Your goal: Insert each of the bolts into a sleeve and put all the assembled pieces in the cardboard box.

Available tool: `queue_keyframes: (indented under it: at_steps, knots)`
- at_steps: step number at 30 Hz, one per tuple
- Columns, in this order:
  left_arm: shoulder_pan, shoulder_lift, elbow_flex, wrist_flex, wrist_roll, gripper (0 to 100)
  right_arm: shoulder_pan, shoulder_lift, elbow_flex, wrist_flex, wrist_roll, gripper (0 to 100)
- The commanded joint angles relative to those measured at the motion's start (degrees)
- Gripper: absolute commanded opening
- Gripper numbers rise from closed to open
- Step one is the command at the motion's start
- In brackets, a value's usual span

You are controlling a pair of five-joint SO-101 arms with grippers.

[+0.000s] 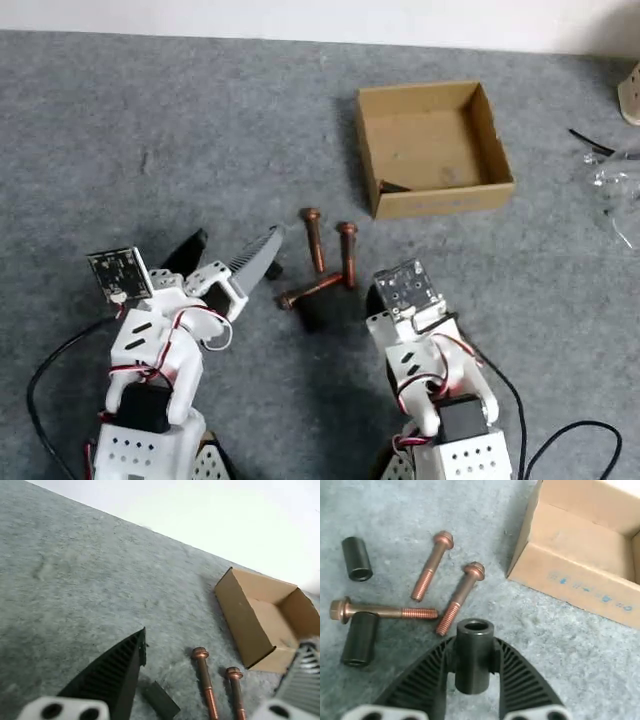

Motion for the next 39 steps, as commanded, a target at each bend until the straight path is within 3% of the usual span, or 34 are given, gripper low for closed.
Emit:
queue_keyframes:
  at_steps: [1,7,14,39]
  knots:
    - [0.75,-0.31,1.27,-1.14,-0.35,41,0.84,-1.10,-0.13,-0.04,0.70,0.4]
    - [1.27,-0.22,1.10,-1.14,-0.26,41,0.84,-2.07,0.22,-0.48,0.70,0.4]
    - [10.33,-0.13,-2.15,5.01,-4.84,41,0.84,-2.07,0.22,-0.48,0.70,0.4]
    - [10.59,-0.04,-3.38,5.63,-5.10,41,0.75,-2.07,0.04,-0.40,0.62,0.4]
